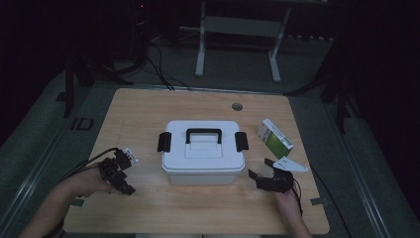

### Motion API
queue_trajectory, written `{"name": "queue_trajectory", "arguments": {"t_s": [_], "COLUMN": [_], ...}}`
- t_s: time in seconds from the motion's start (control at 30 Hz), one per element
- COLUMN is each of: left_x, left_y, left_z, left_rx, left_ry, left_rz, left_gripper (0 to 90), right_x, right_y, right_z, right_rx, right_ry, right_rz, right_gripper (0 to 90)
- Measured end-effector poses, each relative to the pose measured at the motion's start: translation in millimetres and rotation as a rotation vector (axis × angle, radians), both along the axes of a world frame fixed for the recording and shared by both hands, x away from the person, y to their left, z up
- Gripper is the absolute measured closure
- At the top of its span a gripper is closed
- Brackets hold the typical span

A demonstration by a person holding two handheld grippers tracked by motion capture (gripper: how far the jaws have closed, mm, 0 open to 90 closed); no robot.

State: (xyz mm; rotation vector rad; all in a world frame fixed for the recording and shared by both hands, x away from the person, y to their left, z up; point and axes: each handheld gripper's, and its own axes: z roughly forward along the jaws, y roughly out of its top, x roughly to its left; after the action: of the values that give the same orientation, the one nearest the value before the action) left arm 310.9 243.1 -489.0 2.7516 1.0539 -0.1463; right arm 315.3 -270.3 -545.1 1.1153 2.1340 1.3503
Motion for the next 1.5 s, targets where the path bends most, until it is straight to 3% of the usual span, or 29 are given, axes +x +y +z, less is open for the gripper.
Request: {"name": "queue_trajectory", "arguments": {"t_s": [0.17,0.3,0.43,0.67,0.83,1.03,1.3,1.5], "left_x": [2.1,2.2,1.5,3.3,5.0,8.5,14.6,18.7], "left_y": [-3.8,-3.0,-3.8,-6.1,-10.1,-20.0,-37.0,-50.1], "left_z": [5.5,10.4,19.5,37.5,58.7,83.0,107.1,116.5], "left_rx": [0.039,0.035,0.016,0.03,0.029,0.018,0.022,0.031], "left_ry": [0.026,0.045,0.033,0.002,-0.058,-0.095,-0.108,-0.106], "left_rz": [-0.027,-0.036,-0.051,-0.064,-0.077,-0.136,-0.184,-0.222], "left_gripper": [29.1,29.1,29.1,29.2,29.2,29.3,29.3,29.3], "right_x": [0.2,0.0,-0.1,0.0,0.0,-0.1,0.0,-0.1], "right_y": [-0.2,-0.6,-0.2,-0.4,-0.3,0.7,0.3,0.3], "right_z": [-0.1,-0.4,-0.5,-0.3,-0.7,-1.2,-1.4,-1.5], "right_rx": [0.003,0.007,0.004,0.008,0.01,0.008,0.013,0.013], "right_ry": [0.0,-0.002,0.0,0.002,0.003,0.007,0.009,0.008], "right_rz": [0.001,0.002,0.004,0.008,0.008,0.012,0.013,0.02], "right_gripper": [13.5,13.5,13.5,13.5,13.5,13.5,13.5,13.4]}}
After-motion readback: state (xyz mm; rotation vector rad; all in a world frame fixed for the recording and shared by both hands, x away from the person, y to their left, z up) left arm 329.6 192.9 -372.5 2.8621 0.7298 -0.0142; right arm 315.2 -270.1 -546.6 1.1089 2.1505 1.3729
